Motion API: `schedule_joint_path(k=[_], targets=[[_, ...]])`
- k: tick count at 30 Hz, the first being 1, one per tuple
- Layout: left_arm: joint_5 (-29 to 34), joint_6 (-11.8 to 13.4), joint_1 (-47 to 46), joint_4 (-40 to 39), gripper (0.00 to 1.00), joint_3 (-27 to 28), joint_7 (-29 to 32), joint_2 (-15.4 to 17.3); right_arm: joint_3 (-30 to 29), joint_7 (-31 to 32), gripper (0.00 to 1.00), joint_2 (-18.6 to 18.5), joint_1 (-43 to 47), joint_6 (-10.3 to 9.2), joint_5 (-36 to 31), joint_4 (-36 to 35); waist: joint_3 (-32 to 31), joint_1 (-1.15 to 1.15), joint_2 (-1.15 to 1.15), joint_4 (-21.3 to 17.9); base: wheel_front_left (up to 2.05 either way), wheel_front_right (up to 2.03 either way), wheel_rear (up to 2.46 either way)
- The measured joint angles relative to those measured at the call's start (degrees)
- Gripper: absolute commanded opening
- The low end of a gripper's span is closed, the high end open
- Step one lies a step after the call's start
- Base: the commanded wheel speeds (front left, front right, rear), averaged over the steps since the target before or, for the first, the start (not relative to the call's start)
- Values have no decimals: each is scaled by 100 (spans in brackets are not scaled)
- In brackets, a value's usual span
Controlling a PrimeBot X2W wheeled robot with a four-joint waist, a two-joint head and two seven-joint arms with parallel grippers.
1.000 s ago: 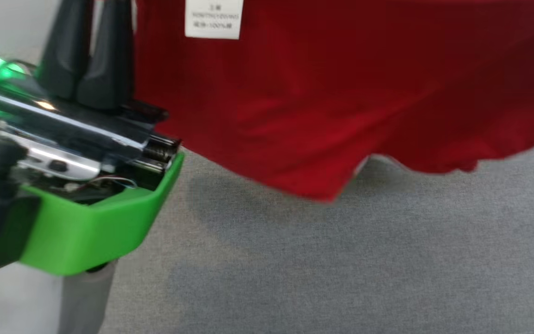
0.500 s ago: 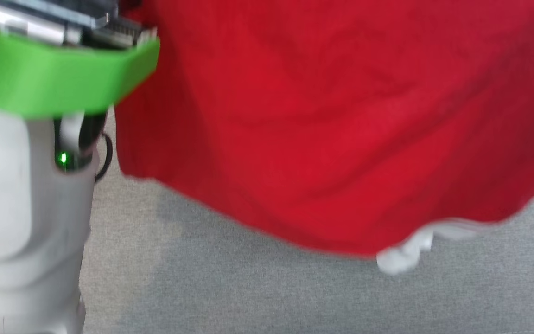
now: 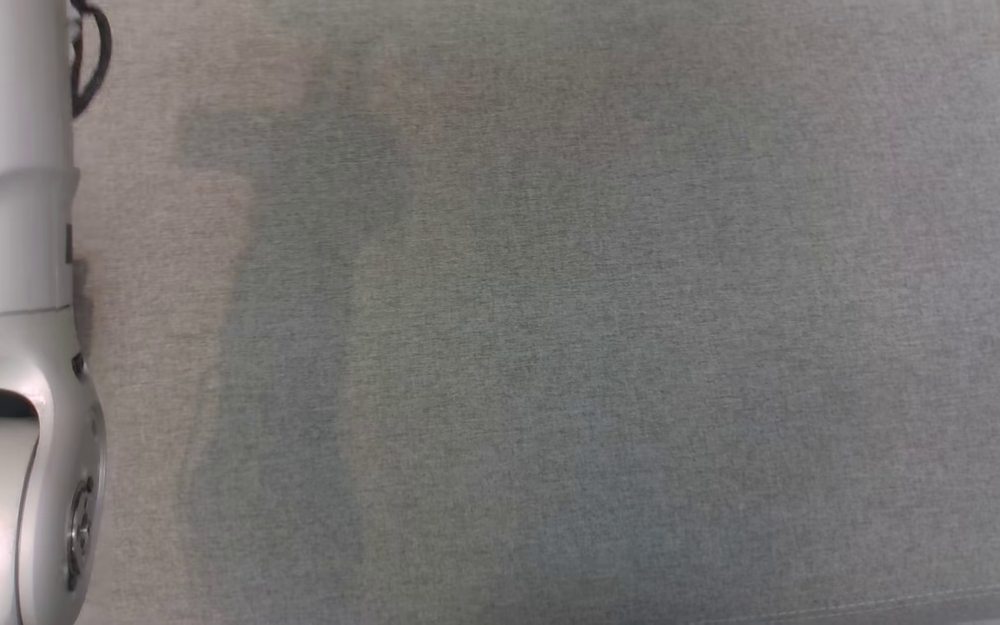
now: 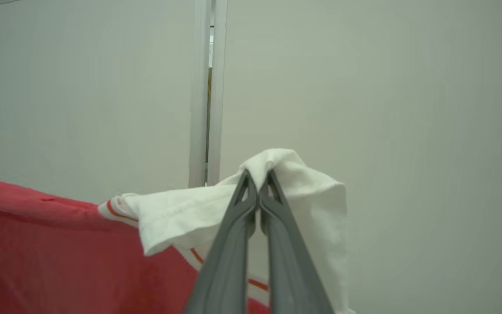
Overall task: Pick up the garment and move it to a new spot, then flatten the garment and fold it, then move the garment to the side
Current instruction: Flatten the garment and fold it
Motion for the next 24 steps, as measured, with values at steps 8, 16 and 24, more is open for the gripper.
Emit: schedule_joint_path(k=[8, 16, 24], targets=[[-369, 182, 648, 2309, 0, 378, -105, -89, 910, -447, 0, 784, 525, 0, 527, 1769, 239, 0, 0, -191, 0, 0, 0], [-840, 94, 1628, 3117, 0, 823, -142, -315, 1402, -623, 0, 1002, 1821, 0, 1295, 2329, 473, 0, 0, -216, 0, 0, 0], [-682, -27, 3103, 1781, 0, 1283, -142, -439, 797, -644, 0, 745, 3603, 5, 1290, 982, 274, 0, 0, -113, 0, 0, 0]])
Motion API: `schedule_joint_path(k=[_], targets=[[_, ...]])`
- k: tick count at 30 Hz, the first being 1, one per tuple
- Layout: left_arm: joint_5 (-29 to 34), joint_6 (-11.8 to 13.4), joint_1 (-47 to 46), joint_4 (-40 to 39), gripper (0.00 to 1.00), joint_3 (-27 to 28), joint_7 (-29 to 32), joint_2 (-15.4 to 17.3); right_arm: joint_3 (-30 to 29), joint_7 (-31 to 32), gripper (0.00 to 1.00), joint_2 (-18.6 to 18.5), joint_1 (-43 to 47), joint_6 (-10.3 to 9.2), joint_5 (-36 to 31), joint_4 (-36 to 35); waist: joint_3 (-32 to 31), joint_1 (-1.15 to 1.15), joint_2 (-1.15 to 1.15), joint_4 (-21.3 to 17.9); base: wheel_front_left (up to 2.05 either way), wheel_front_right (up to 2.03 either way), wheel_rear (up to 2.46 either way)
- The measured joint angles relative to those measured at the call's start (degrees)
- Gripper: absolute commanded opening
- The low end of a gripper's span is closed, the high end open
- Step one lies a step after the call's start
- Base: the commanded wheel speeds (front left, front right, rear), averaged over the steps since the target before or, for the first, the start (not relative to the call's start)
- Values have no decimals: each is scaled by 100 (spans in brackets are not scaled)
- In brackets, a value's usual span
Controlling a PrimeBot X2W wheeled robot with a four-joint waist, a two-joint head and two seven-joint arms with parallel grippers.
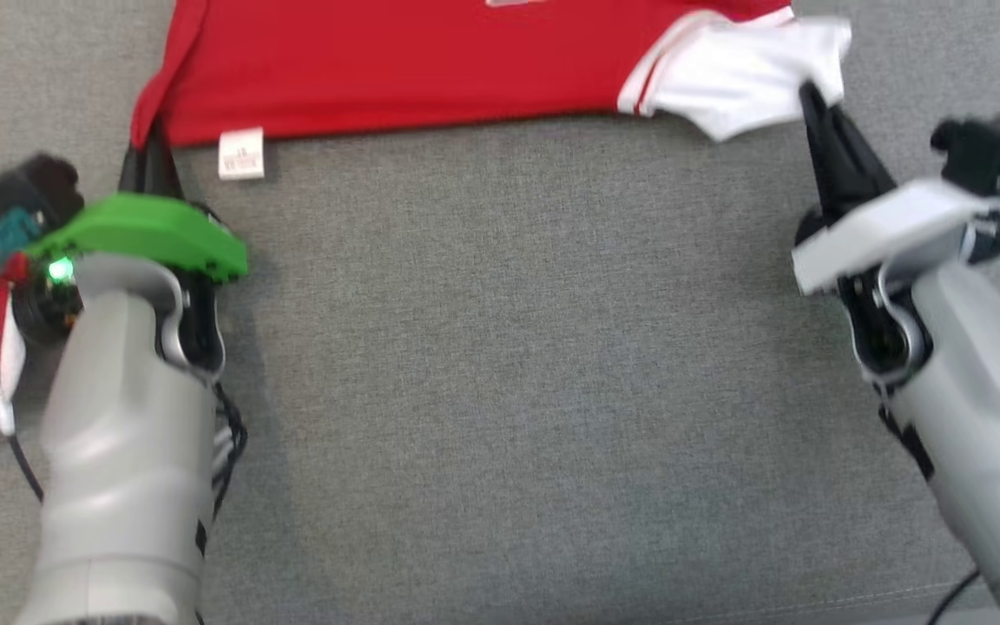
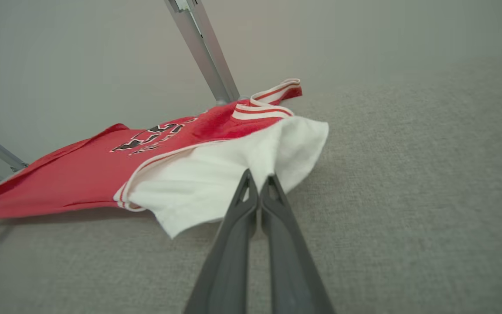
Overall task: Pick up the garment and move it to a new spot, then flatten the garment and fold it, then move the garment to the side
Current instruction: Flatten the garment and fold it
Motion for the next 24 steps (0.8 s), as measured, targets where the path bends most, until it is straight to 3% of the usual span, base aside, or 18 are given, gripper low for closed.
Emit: schedule_joint_path(k=[7, 11, 15, 24], targets=[[419, -137, 1736, -1557, 0, 104, -1, -81, -794, 0, 0, -10, 1867, 3, -453, -1345, -413, 0, 0, 39, 0, 0, 0], [316, -110, 2791, -2353, 0, -20, 0, -81, -1134, 0, 0, 112, 2952, 3, -745, -2068, -670, 0, 0, 55, 0, 0, 0], [153, 156, 3645, -3118, 0, -339, -1, -78, -1534, 5, 0, 275, 3916, 3, -977, -2751, -905, 0, 0, 73, 0, 0, 0], [236, 820, 5077, -4881, 0, -772, 455, -69, -2299, 829, 0, 779, 5219, 1, -1392, -4149, -1120, 0, 0, 97, 0, 0, 0]])
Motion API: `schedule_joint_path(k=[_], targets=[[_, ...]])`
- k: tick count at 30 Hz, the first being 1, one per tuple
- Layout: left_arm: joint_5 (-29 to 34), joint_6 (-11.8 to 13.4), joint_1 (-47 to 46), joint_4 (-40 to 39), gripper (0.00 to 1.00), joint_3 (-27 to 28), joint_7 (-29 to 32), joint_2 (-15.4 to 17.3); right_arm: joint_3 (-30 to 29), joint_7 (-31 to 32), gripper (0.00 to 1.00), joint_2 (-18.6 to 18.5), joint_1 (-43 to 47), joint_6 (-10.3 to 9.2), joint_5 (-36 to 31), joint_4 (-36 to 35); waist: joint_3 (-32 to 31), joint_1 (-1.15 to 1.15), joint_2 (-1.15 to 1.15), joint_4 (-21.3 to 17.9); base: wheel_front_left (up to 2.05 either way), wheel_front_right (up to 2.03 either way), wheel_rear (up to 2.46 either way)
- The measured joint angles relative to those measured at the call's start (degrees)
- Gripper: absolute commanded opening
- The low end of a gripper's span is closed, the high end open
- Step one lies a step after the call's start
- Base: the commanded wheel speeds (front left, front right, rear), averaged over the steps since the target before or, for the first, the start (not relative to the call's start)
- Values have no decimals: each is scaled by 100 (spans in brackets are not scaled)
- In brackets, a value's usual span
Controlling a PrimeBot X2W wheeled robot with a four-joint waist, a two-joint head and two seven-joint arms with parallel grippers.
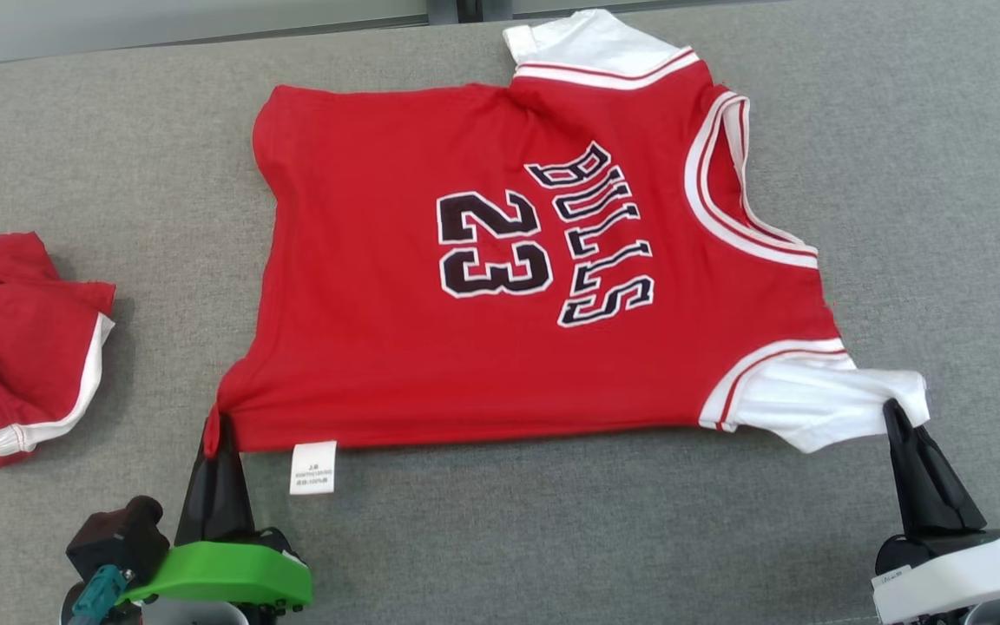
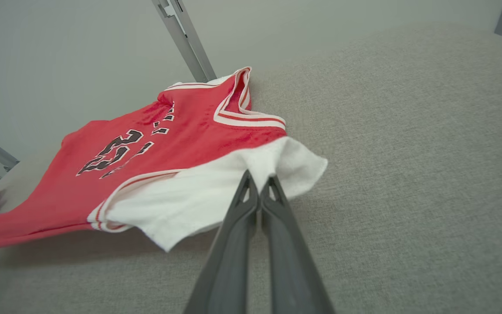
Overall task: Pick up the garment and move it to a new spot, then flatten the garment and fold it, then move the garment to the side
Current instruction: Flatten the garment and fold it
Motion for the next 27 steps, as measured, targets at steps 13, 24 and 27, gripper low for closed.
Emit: schedule_joint_path(k=[13, 24, 27], targets=[[91, 176, -65, -767, 0, -292, 1523, 314, -162, 750, 0, 47, -263, -4, -105, -237, 239, 0, 0, 43, 0, 0, 0], [-337, 85, -1043, -762, 0, -270, 2913, 634, 92, 1478, 0, -556, -1645, -5, 65, 302, 616, 0, 0, 157, 0, 0, 0], [-436, 58, -1324, -642, 0, -277, 3081, 662, 199, 1526, 0, -624, -2011, -5, 105, 558, 712, 0, 0, 178, 0, 0, 0]])
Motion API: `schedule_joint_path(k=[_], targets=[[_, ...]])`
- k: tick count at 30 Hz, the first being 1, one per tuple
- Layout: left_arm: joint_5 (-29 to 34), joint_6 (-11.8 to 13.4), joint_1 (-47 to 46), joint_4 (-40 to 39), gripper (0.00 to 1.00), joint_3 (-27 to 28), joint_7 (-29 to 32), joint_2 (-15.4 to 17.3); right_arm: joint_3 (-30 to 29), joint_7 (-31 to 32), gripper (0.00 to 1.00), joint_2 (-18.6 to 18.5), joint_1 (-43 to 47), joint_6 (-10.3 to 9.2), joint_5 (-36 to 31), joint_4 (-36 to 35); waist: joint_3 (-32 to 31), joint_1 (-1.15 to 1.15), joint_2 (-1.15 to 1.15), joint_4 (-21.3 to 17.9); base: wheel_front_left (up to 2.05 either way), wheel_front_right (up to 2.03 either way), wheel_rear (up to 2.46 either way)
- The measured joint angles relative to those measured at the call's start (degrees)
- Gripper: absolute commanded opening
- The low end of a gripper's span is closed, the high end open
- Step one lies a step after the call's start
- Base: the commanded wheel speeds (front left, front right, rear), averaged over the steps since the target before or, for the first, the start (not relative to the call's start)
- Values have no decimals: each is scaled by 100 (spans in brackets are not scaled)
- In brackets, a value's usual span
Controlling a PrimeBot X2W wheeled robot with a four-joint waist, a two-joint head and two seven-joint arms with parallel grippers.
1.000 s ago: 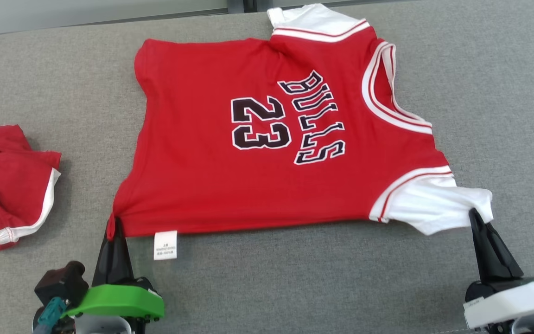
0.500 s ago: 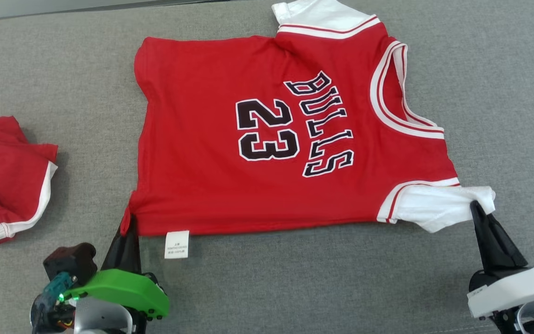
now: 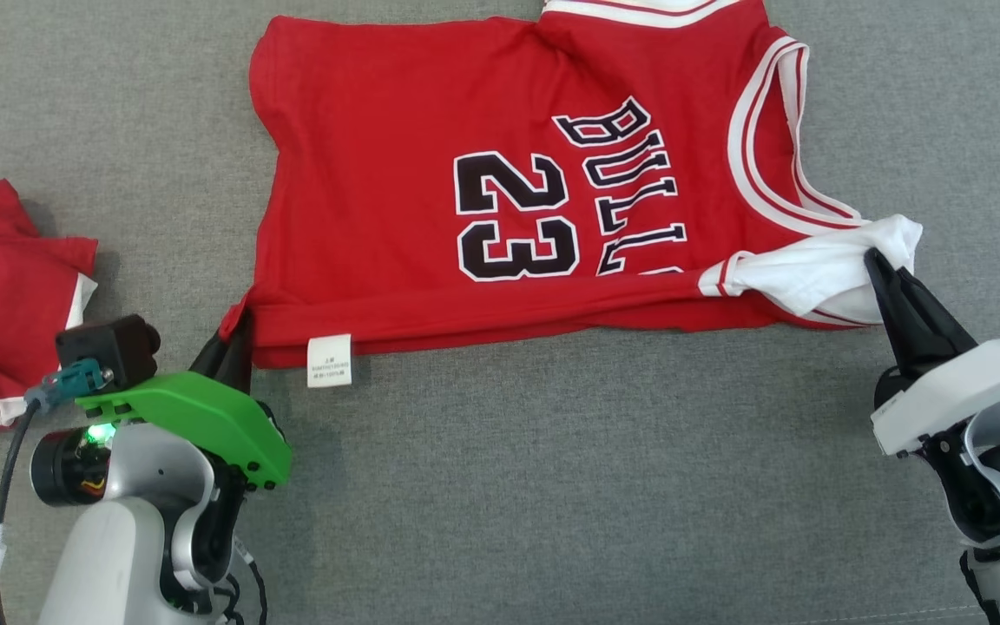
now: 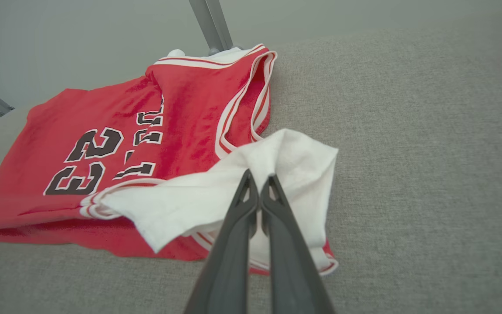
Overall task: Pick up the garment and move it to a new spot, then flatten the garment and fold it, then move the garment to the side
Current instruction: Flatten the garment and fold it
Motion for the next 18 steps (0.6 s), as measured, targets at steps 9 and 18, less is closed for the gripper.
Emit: schedule_joint_path(k=[9, 18], targets=[[-34, -124, -529, 278, 100, 23, -524, -104, 325, -921, 100, -118, -676, -1, 112, 511, 224, 0, 0, 16, 0, 0, 0], [703, -154, -544, 218, 100, -129, -2406, -204, 427, -2256, 100, -197, -732, -1, -567, 424, 188, 0, 0, 10, 0, 0, 0]])
